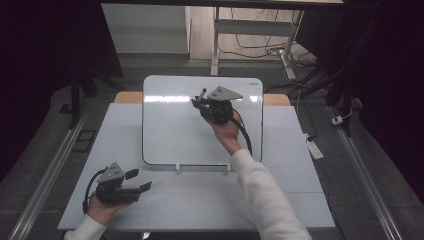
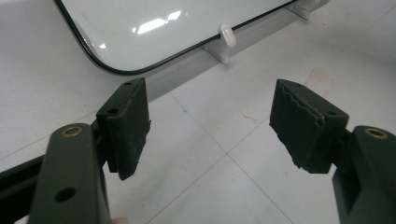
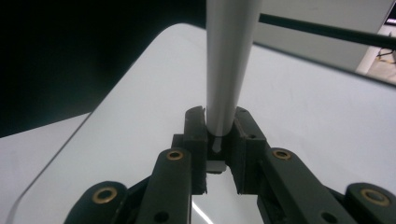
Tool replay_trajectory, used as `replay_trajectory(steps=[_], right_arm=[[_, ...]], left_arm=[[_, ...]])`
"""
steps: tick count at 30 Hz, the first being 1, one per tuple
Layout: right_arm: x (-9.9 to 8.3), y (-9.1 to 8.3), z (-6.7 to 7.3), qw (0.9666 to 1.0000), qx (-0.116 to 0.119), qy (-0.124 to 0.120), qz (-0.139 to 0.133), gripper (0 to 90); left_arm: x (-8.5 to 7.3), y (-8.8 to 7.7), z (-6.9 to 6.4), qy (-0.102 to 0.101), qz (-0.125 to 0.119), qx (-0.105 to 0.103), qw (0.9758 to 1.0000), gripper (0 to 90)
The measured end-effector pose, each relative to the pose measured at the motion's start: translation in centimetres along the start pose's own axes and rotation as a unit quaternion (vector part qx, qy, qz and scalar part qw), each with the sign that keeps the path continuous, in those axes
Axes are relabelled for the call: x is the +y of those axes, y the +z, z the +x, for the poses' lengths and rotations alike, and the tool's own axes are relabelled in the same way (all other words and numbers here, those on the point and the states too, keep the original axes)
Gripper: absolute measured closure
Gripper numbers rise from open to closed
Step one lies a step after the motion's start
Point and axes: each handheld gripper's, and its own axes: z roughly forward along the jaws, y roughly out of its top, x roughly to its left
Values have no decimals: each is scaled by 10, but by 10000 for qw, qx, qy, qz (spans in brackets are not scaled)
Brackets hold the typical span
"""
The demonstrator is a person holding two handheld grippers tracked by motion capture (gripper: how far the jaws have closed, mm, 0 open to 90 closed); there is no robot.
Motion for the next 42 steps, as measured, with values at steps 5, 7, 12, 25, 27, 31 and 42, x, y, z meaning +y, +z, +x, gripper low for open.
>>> replay_trajectory(steps=[5, 7, 12, 25, 27, 31, 42], right_arm=[[-20, -44, 11, 9995, 251, 170, 109, 777], [-28, -61, 18, 9989, 398, 213, 149, 776], [-49, -92, 33, 9965, 682, 400, 257, 776], [-88, -123, 49, 9894, 1080, 769, 586, 776], [-91, -122, 51, 9882, 1137, 813, 633, 776], [-96, -119, 56, 9851, 1282, 900, 707, 776], [-96, -112, 76, 9802, 1563, 1011, 682, 775]], left_arm=[[3, -2, 1, -56, -123, 50, 9999, 291], [5, -3, 0, -65, -193, 74, 9998, 291], [11, -3, -3, -31, -326, 114, 9994, 291], [49, -2, -21, 185, -672, -71, 9975, 295], [58, -1, -28, 267, -744, -133, 9968, 297], [76, 6, -43, 454, -839, -329, 9949, 300], [114, 37, -89, 870, -943, -997, 9867, 332]])
